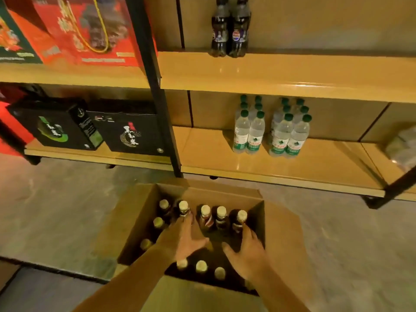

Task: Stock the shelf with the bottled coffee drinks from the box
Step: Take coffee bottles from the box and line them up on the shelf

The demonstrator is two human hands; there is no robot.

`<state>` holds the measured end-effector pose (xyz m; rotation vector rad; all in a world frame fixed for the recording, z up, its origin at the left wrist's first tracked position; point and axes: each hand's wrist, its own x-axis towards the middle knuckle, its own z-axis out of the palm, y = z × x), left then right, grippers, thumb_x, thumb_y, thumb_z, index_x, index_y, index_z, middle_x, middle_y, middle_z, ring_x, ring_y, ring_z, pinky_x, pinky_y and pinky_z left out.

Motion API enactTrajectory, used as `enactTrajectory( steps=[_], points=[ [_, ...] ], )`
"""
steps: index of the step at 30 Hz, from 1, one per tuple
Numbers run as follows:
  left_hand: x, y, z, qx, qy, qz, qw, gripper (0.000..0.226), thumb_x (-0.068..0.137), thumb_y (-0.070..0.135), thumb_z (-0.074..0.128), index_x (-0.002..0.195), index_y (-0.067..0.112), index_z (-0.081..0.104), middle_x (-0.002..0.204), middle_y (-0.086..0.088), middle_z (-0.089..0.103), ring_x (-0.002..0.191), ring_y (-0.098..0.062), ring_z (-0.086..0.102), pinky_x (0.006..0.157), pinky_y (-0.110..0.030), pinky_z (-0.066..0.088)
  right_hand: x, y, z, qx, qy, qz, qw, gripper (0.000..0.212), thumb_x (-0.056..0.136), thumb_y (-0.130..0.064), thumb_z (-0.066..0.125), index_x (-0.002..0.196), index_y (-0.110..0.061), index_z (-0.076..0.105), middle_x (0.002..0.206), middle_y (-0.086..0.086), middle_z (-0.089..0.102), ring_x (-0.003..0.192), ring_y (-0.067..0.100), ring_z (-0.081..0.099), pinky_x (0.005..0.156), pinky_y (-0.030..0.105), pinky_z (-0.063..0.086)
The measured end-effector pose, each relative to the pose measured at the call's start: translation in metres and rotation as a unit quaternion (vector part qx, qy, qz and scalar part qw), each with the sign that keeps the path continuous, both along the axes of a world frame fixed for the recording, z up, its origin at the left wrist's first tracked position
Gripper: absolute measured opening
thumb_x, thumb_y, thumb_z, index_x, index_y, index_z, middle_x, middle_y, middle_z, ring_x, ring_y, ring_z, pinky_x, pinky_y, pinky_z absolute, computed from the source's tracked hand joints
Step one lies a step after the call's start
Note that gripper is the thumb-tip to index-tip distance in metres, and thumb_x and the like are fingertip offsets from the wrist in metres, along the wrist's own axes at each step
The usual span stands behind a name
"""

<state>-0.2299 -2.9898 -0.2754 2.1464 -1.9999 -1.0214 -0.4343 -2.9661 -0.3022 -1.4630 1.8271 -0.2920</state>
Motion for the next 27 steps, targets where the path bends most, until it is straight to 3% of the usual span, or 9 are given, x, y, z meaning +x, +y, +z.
enactTrajectory(
  steps=[3, 7, 10, 15, 18, 21, 23, 25, 27],
  points=[
    [0.01, -0.033, -0.048, 0.07, 0.072, 0.042, 0.994, 0.091, 0.064, 0.07, 0.067, 0.145, 0.039, 0.038, 0.142, 0.012, 0.054, 0.133, -0.018, 0.05, 0.111, -0.042, 0.042, 0.009, -0.01, -0.016, 0.031, -0.061, -0.097, 0.993, 0.081, 0.085, -0.048, 0.072, 0.151, -0.028, 0.031, 0.152, -0.003, 0.044, 0.139, 0.021, 0.045, 0.114, 0.042, 0.041],
    [0.012, -0.063, -0.094, 0.126, 0.133, 0.09, 0.979, 0.081, 0.082, 0.045, 0.072, 0.151, 0.031, 0.032, 0.144, 0.003, 0.054, 0.131, -0.022, 0.052, 0.107, -0.034, 0.04, 0.013, -0.031, -0.034, 0.062, -0.114, -0.203, 0.971, 0.079, 0.09, -0.027, 0.073, 0.154, -0.021, 0.027, 0.15, 0.002, 0.046, 0.14, 0.024, 0.043, 0.117, 0.043, 0.036],
    [0.005, -0.079, -0.122, 0.134, 0.174, 0.115, 0.969, 0.088, 0.087, 0.034, 0.074, 0.157, 0.026, 0.022, 0.148, 0.0, 0.051, 0.137, -0.024, 0.047, 0.106, -0.033, 0.038, 0.013, -0.048, -0.049, 0.05, -0.114, -0.237, 0.963, 0.079, 0.09, -0.015, 0.074, 0.154, -0.022, 0.029, 0.15, 0.0, 0.047, 0.141, 0.024, 0.042, 0.118, 0.045, 0.035],
    [-0.008, -0.093, -0.162, 0.117, 0.193, 0.136, 0.965, 0.077, 0.079, 0.017, 0.081, 0.145, 0.022, 0.042, 0.136, -0.001, 0.059, 0.131, -0.022, 0.053, 0.104, -0.031, 0.041, 0.016, -0.069, -0.076, 0.007, -0.133, -0.28, 0.951, 0.064, 0.088, -0.003, 0.073, 0.141, -0.023, 0.044, 0.122, -0.008, 0.05, 0.126, 0.011, 0.044, 0.116, 0.042, 0.034],
    [-0.015, -0.096, -0.178, 0.089, 0.194, 0.154, 0.965, 0.079, 0.075, 0.015, 0.083, 0.143, 0.022, 0.043, 0.137, -0.002, 0.057, 0.133, -0.023, 0.052, 0.111, -0.037, 0.042, 0.016, -0.079, -0.093, -0.013, -0.114, -0.282, 0.953, 0.042, 0.09, -0.003, 0.07, 0.111, -0.036, 0.053, 0.106, -0.01, 0.052, 0.111, 0.011, 0.048, 0.108, 0.037, 0.037],
    [-0.02, -0.099, -0.187, 0.046, 0.181, 0.157, 0.97, 0.077, 0.077, 0.017, 0.083, 0.143, 0.02, 0.043, 0.139, -0.004, 0.054, 0.135, -0.025, 0.049, 0.114, -0.039, 0.039, 0.02, -0.086, -0.109, 0.014, -0.112, -0.292, 0.95, 0.039, 0.093, -0.006, 0.068, 0.087, -0.039, 0.048, 0.094, -0.007, 0.055, 0.109, 0.02, 0.057, 0.104, 0.038, 0.042],
    [-0.021, -0.1, -0.193, 0.034, 0.186, 0.159, 0.969, 0.075, 0.078, 0.016, 0.083, 0.143, 0.02, 0.045, 0.138, -0.003, 0.055, 0.135, -0.024, 0.048, 0.114, -0.037, 0.037, 0.023, -0.084, -0.116, 0.022, -0.103, -0.29, 0.951, 0.03, 0.092, -0.007, 0.069, 0.102, -0.031, 0.053, 0.108, 0.001, 0.06, 0.116, 0.024, 0.058, 0.109, 0.044, 0.042],
    [-0.021, -0.101, -0.201, 0.026, 0.195, 0.161, 0.967, 0.075, 0.075, 0.014, 0.085, 0.14, 0.02, 0.047, 0.136, -0.001, 0.057, 0.134, -0.021, 0.049, 0.114, -0.036, 0.035, 0.023, -0.085, -0.123, 0.018, -0.101, -0.292, 0.951, 0.043, 0.089, -0.007, 0.072, 0.126, -0.02, 0.053, 0.124, 0.008, 0.06, 0.122, 0.027, 0.056, 0.112, 0.047, 0.04],
    [-0.02, -0.101, -0.209, 0.015, 0.191, 0.158, 0.969, 0.072, 0.072, 0.017, 0.087, 0.134, 0.021, 0.051, 0.131, 0.001, 0.059, 0.131, -0.02, 0.052, 0.114, -0.037, 0.037, 0.023, -0.089, -0.127, 0.018, -0.102, -0.285, 0.953, 0.044, 0.089, -0.008, 0.072, 0.128, -0.016, 0.052, 0.128, 0.01, 0.059, 0.124, 0.028, 0.054, 0.113, 0.046, 0.038]
  ],
)
